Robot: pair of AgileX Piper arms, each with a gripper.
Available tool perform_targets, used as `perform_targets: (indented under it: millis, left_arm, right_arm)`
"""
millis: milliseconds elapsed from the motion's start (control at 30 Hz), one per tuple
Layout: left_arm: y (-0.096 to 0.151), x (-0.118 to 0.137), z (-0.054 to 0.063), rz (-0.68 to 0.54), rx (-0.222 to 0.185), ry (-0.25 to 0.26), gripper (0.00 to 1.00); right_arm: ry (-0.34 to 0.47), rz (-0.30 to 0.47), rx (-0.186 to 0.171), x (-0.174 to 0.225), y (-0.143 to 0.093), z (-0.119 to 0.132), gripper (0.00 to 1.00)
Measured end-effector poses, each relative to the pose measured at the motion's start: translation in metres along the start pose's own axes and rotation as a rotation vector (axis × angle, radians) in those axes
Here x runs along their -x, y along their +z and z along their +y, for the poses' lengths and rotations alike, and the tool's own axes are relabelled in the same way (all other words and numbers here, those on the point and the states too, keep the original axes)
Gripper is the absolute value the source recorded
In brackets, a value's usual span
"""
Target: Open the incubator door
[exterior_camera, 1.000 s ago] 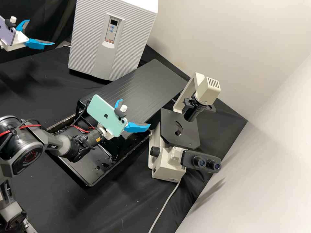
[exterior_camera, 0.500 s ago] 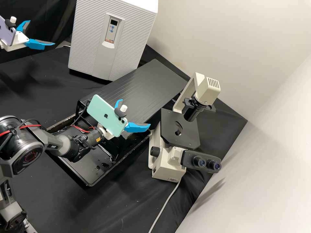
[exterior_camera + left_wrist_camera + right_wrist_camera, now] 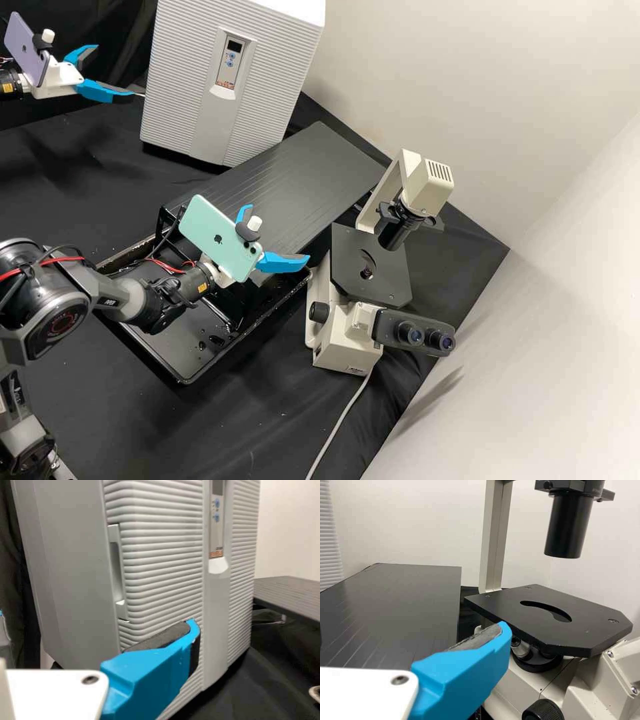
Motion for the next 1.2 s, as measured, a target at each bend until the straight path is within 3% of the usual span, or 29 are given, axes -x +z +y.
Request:
perform_targets:
  millis: [400,567,733,900,1200]
  left_arm:
    - [-0.013,-0.028,0.005,-0.001,-0.015,0.041,1.00]
    - [-0.002,-0.037,0.014,-0.042,0.008,0.067,1.00]
    - [0.012,-0.046,0.021,-0.150,0.037,0.052,1.00]
    - [0.021,-0.057,0.020,-0.227,0.095,0.041,1.00]
    - [0.020,-0.072,0.009,-0.235,0.104,0.029,1.00]
  right_arm:
    - [0.000,0.000,0.000,0.000,0.000,0.000,1.00]
    - [0.000,0.000,0.000,0.000,0.000,0.000,1.00]
    - [0.000,0.000,0.000,0.000,0.000,0.000,1.00]
    - [0.000,0.000,0.000,0.000,0.000,0.000,1.00]
    - [0.000,0.000,0.000,0.000,0.000,0.000,1.00]
